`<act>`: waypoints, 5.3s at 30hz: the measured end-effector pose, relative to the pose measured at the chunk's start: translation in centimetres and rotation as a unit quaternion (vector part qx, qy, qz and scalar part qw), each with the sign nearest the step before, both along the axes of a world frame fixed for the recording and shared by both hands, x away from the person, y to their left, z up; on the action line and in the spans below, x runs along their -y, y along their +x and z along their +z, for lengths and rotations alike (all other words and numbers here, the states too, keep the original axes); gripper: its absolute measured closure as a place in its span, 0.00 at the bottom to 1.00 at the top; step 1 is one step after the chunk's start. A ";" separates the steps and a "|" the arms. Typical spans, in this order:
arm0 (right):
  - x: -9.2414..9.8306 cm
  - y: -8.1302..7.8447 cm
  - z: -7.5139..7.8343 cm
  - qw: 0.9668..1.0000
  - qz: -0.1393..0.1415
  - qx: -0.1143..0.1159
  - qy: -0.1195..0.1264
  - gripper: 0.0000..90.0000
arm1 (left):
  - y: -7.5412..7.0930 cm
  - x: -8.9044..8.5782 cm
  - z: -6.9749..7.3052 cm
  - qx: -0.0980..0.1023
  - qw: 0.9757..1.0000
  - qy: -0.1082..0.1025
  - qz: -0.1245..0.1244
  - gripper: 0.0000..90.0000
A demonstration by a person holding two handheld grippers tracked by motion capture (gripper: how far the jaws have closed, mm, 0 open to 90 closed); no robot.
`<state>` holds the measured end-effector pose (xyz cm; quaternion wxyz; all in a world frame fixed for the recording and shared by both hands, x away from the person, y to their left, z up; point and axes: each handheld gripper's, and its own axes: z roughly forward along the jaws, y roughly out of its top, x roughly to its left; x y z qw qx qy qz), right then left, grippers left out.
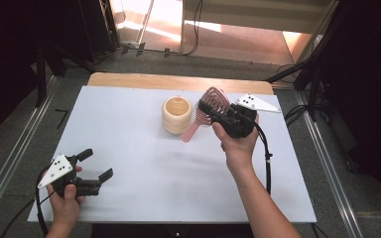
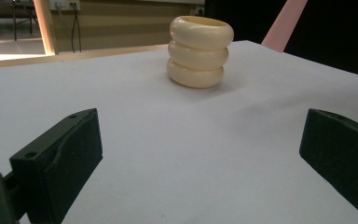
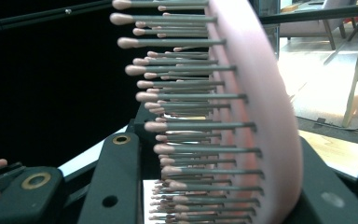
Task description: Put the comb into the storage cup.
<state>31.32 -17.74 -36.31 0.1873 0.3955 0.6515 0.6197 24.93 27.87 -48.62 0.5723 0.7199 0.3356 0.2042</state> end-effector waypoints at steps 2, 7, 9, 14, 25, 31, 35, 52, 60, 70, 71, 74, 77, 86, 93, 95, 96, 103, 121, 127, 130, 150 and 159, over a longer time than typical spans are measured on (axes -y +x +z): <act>-0.1 0.1 0.1 1.000 0.000 -0.002 0.003 0.66 | 0.0 0.0 0.0 0.000 1.000 0.001 0.000 0.00; -0.3 0.4 0.3 1.000 0.001 0.003 0.003 0.66 | 0.0 0.0 0.0 0.000 1.000 0.001 0.000 0.00; -0.4 0.5 0.4 1.000 0.001 0.002 0.004 0.66 | 0.0 0.0 0.0 0.000 1.000 0.001 0.000 0.00; -0.4 0.7 0.6 1.000 0.001 0.004 0.002 0.66 | 0.0 0.0 0.0 0.000 1.000 0.001 0.000 0.00; -0.4 1.3 1.1 1.000 0.000 0.004 0.006 0.66 | 0.0 0.0 0.0 0.000 1.000 0.000 0.000 0.00; -0.4 1.6 1.3 1.000 -0.003 0.004 0.007 0.66 | 0.0 0.0 0.0 0.000 1.000 0.001 0.000 0.00; -0.4 1.8 1.4 1.000 -0.005 0.005 0.007 0.66 | 0.0 0.0 0.0 0.002 1.000 -0.001 -0.001 0.00; -0.7 2.6 1.9 1.000 -0.005 0.008 0.007 0.66 | 0.0 0.0 0.0 0.002 1.000 -0.002 -0.001 0.00; -0.8 3.1 2.1 1.000 -0.008 0.007 0.011 0.66 | 0.0 0.0 0.0 0.002 1.000 -0.001 -0.001 0.00; -0.9 3.6 2.3 1.000 -0.010 0.009 0.010 0.66 | 0.0 0.0 0.0 0.003 1.000 -0.003 -0.001 0.00; -0.9 3.6 2.3 1.000 -0.010 0.010 0.010 0.66 | 0.0 0.0 0.0 0.003 1.000 -0.003 -0.001 0.00; -0.9 3.8 2.3 1.000 -0.012 0.008 0.010 0.66 | 0.0 0.0 0.0 0.003 1.000 -0.003 -0.001 0.00; -0.9 4.0 2.3 1.000 -0.013 0.009 0.011 0.66 | 0.0 0.0 0.0 0.003 1.000 -0.003 -0.001 0.00; -0.8 4.6 2.6 1.000 -0.019 0.009 0.008 0.66 | 0.0 0.0 0.0 0.003 1.000 -0.002 0.000 0.00; -0.7 5.2 2.5 1.000 -0.025 0.007 0.008 0.66 | -0.1 0.0 0.0 0.003 1.000 -0.002 -0.001 0.00; -0.7 5.3 2.5 1.000 -0.026 0.006 0.007 0.66 | -0.1 0.0 0.0 0.003 1.000 -0.002 -0.001 0.00; -0.8 5.4 2.5 1.000 -0.026 0.005 0.006 0.66 | -0.1 0.0 0.0 0.003 1.000 -0.002 -0.001 0.00; -0.8 6.0 2.4 1.000 -0.030 0.002 0.004 0.66 | -0.1 -0.1 0.1 0.004 1.000 -0.003 -0.001 0.00; -1.5 7.2 2.7 0.999 -0.034 0.006 -0.005 0.66 | -0.1 -0.1 0.1 0.005 1.000 -0.004 -0.002 0.00; -1.8 7.7 2.6 0.999 -0.037 0.010 -0.005 0.66 | -0.1 -0.1 0.1 0.006 1.000 -0.003 -0.002 0.00; -2.0 8.0 2.6 0.999 -0.035 0.012 -0.004 0.66 | -0.1 -0.1 0.0 0.005 1.000 -0.002 -0.002 0.00; -2.8 9.5 1.4 0.999 -0.045 0.007 -0.010 0.66 | -0.1 -0.2 0.1 0.005 1.000 -0.004 -0.003 0.00; -3.1 9.9 0.8 0.999 -0.045 0.004 -0.014 0.66 | -0.1 -0.2 0.1 0.005 1.000 -0.005 -0.003 0.00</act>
